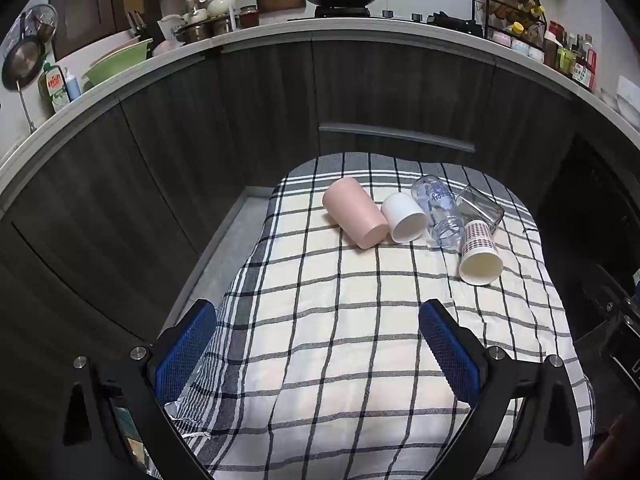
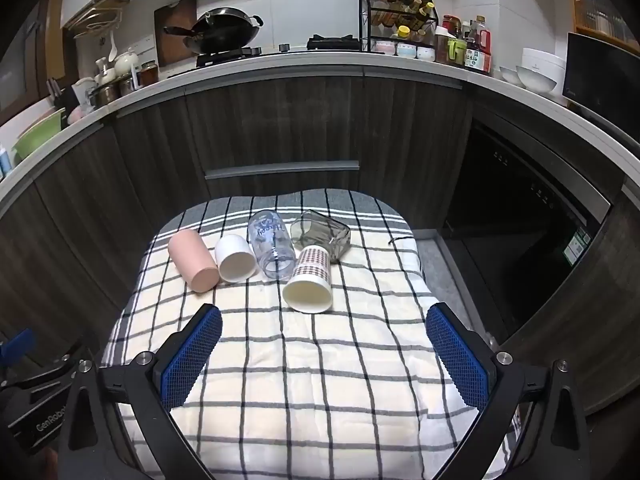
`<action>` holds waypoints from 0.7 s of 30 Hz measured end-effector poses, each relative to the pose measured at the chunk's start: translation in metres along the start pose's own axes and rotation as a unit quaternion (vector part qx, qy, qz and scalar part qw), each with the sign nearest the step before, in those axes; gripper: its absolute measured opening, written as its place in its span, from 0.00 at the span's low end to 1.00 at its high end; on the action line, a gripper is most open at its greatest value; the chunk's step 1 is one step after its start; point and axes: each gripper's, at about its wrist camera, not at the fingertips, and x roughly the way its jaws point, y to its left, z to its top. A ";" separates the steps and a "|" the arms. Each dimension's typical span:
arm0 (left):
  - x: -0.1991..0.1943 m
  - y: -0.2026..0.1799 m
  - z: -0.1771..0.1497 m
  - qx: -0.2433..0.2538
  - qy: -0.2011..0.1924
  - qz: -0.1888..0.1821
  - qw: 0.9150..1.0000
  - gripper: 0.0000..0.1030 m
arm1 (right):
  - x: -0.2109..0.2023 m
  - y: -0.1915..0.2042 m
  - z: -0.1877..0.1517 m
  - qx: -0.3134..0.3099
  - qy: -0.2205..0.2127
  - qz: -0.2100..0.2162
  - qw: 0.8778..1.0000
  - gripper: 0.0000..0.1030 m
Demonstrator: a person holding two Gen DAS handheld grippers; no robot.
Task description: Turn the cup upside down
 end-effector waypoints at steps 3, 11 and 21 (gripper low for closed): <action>-0.001 0.003 0.001 0.004 0.001 0.000 1.000 1.00 | -0.001 0.000 0.000 -0.003 0.000 -0.003 1.000 0.99; -0.003 0.004 0.002 0.005 -0.008 0.006 1.000 1.00 | -0.002 0.005 0.004 -0.003 -0.003 -0.003 1.000 0.99; -0.010 0.000 0.002 0.011 -0.016 0.005 1.000 1.00 | -0.011 -0.001 0.004 -0.002 -0.011 0.002 1.000 0.99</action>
